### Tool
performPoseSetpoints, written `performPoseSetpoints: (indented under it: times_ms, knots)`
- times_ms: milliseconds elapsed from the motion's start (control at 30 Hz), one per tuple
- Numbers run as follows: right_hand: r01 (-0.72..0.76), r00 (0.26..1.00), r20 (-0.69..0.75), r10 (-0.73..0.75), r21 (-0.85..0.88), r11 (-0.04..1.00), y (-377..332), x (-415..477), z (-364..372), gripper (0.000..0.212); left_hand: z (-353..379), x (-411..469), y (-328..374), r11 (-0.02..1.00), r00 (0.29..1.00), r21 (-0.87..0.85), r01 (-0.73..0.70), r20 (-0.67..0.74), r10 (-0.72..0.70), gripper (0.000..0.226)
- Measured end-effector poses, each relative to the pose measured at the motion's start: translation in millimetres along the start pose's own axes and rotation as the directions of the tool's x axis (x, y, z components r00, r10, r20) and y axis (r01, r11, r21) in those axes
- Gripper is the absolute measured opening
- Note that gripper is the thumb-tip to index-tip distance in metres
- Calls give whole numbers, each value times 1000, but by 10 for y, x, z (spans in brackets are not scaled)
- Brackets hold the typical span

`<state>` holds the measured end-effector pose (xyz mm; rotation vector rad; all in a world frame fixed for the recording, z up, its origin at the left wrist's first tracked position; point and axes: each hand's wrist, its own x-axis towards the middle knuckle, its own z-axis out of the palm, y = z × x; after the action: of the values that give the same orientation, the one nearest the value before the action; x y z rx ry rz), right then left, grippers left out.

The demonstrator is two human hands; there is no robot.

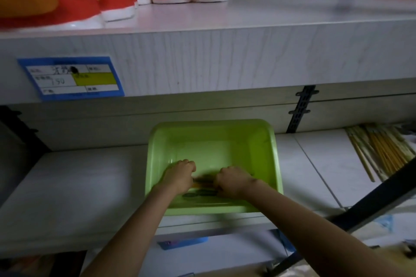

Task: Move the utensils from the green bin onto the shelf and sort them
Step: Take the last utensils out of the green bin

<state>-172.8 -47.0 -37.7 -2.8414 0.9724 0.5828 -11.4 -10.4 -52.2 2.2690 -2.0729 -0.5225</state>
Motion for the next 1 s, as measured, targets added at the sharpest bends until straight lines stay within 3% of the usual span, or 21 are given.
performPoseSetpoints:
  times_ms: [167,300,433,567,667,867,1000]
  knots:
    - [14,998,63,-12,-29,999,-95,66,15,32,-26,13,-13,988,996,-128,84,39,-79,40]
    - [8,982,186,-33,135,991,-79,76,-32,39,-37,40,-75,965,989,-221,138,78,-124,38]
    - [-8,965,252,-75,311,950,-50,35,-71,30,-21,45,-101,934,984,-311,176,85,-157,36]
    - [-35,940,329,-89,353,935,-87,6,-80,33,1,39,-123,911,981,-363,195,92,-173,34]
    - [-75,957,283,-56,432,899,-60,-30,-132,31,8,34,-118,910,981,-366,193,91,-172,34]
    - [-157,983,18,185,611,776,110,-76,-213,38,-40,13,-90,926,983,-332,182,74,-167,31]
    - [-169,984,17,179,438,883,27,-25,-171,49,-66,-16,-51,914,981,-357,191,99,-166,31]
